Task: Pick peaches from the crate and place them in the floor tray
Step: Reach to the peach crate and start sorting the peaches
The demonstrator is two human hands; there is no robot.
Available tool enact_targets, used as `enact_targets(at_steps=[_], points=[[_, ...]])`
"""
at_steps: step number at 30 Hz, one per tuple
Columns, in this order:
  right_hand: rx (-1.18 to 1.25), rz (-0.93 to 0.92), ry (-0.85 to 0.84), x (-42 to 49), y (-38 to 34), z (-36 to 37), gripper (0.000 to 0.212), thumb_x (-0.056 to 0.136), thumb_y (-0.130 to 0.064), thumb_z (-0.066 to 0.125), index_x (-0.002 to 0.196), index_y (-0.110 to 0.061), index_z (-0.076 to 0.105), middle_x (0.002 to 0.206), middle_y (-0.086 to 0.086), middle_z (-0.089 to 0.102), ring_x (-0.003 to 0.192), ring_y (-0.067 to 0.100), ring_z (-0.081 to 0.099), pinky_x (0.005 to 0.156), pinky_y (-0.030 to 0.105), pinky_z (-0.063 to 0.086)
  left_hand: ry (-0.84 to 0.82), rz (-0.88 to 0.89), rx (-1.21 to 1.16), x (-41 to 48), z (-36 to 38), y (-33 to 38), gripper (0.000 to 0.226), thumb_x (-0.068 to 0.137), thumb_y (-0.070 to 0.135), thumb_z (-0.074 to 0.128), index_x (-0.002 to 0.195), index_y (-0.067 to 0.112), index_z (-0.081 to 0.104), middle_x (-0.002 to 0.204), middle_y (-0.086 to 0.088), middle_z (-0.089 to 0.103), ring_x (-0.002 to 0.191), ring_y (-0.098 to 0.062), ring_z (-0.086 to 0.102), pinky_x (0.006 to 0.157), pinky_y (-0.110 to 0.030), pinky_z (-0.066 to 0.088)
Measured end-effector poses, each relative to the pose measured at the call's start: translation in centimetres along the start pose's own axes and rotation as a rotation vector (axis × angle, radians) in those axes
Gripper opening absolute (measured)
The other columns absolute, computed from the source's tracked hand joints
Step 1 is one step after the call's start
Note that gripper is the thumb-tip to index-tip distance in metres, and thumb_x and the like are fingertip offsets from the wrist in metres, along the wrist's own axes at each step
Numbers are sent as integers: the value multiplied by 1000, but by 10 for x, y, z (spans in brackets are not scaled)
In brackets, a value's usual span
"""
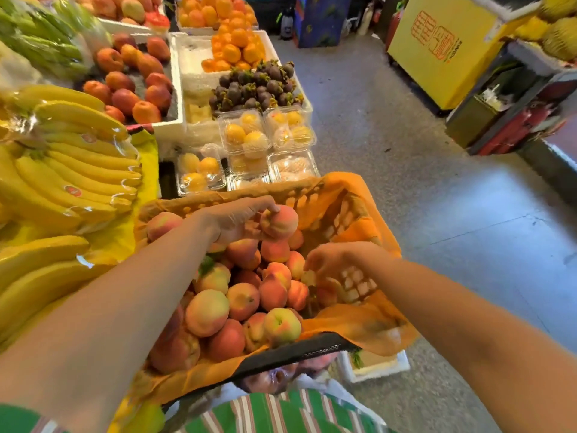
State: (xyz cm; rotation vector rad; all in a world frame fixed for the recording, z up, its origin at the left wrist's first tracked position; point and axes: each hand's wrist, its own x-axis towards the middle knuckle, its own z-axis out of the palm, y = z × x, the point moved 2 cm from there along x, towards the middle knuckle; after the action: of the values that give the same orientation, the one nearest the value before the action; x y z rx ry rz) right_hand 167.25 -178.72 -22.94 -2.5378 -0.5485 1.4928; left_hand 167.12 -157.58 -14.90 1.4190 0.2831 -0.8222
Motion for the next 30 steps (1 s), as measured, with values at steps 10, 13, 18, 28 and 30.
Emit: enact_targets(at_steps=[10,13,18,28,30], points=[[893,-249,556,-71,-19,-28,41,85,-24,71,125,-21,59,109,-3,64,101,16,64,89,36,54,-247,12,240,21,26,9,32,91,30,60,114,8,64,96,-8,63,84,-16,62,62,-23,55],[820,-222,618,-77,-12,-27,37,83,-26,74,119,-21,64,109,2,68,104,20,64,90,36,54,-297,42,331,27,40,8,36,87,31,66,117,11,67,108,-3,66,99,-14,60,62,-18,52],[658,-139,874,-93,16,-27,28,87,-29,70,111,-14,70,111,4,68,105,17,62,92,31,50,-195,34,443,52,43,-5,28,80,29,74,103,13,72,99,-6,64,80,-13,57,64,-25,49],[661,-21,814,-76,45,11,65,100,-33,45,154,-27,10,157,2,26,140,14,31,116,32,25,-77,60,762,123,79,-46,44,71,34,80,104,9,65,101,-13,68,88,-27,64,75,-35,54],[654,-25,857,-74,45,11,63,101,-29,45,154,-25,12,155,2,31,135,12,35,111,25,27,-78,62,867,134,82,-53,54,70,33,81,113,7,63,111,-13,66,102,-30,62,90,-42,53]])
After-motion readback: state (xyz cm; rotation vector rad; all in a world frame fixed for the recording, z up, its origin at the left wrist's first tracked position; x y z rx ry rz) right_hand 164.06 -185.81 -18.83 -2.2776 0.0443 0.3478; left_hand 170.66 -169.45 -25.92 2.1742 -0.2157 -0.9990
